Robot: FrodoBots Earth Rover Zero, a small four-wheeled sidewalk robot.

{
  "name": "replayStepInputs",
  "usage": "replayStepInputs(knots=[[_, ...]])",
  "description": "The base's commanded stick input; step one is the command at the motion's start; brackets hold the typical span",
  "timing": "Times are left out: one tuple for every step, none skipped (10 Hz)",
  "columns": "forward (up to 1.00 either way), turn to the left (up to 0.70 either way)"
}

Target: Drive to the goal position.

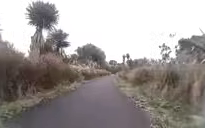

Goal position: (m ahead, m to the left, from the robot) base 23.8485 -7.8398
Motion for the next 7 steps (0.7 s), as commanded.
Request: replayStepInputs(knots=[[0.85,0.00],[0.85,0.00],[0.85,0.00],[0.85,0.00],[0.85,0.00],[0.85,-0.01],[0.85,-0.09]])
